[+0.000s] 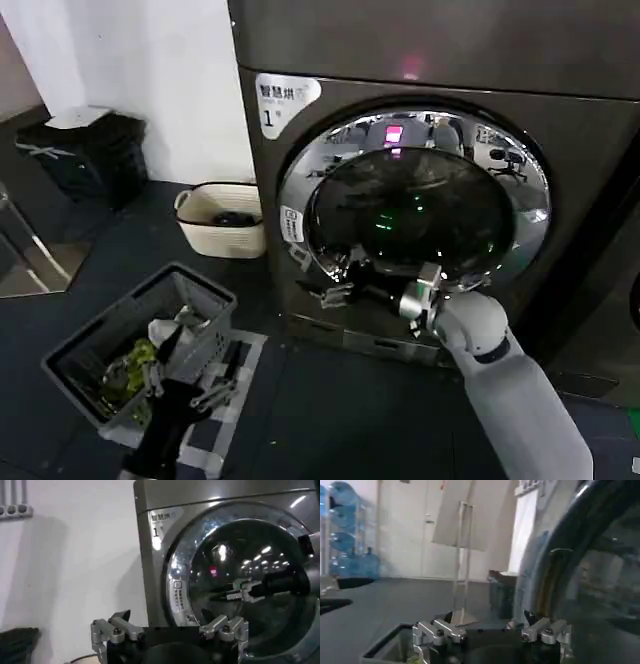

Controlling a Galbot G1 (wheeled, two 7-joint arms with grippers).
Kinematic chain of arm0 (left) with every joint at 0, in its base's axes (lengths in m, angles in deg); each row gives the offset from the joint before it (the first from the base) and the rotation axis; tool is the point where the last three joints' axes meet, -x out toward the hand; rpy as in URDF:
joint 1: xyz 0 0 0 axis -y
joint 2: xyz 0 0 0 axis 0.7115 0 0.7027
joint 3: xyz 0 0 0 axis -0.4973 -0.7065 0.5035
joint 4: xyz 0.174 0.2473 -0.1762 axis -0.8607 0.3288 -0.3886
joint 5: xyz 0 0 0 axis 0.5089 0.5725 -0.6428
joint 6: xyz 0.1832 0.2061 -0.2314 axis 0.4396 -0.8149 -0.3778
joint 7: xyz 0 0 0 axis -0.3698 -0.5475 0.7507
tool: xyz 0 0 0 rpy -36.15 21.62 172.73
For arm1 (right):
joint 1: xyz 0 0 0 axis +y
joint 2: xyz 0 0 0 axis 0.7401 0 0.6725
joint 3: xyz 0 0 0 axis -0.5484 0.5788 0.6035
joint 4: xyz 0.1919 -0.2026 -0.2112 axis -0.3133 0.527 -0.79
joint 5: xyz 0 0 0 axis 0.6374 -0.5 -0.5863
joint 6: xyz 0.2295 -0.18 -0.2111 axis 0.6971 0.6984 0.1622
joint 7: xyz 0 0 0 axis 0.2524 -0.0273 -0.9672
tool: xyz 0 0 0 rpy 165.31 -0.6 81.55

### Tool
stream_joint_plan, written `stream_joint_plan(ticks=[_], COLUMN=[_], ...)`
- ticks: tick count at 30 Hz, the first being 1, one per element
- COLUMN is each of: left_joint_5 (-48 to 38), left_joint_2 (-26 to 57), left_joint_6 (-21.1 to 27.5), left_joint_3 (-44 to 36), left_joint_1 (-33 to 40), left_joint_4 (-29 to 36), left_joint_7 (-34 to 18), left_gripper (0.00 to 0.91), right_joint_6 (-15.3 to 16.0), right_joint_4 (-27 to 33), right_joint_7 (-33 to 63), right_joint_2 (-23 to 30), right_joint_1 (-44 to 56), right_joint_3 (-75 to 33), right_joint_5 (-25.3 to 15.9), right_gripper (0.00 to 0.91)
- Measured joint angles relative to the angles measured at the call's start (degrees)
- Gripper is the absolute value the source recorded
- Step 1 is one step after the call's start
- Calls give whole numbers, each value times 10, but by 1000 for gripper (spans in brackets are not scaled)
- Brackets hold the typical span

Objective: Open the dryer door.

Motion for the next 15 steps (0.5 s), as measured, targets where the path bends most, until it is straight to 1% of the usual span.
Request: stream_joint_plan(ticks=[8,15], left_joint_5=[5,9], left_joint_2=[0,0], left_joint_6=[2,3], left_joint_3=[-4,-4], left_joint_1=[-2,-2], left_joint_4=[0,0], left_joint_7=[0,0], left_gripper=[907,907], right_joint_6=[-5,-7], right_joint_4=[33,63], right_joint_7=[2,12], right_joint_2=[-2,8], right_joint_1=[-25,-56], right_joint_3=[15,39], right_joint_5=[2,3], right_gripper=[907,907])
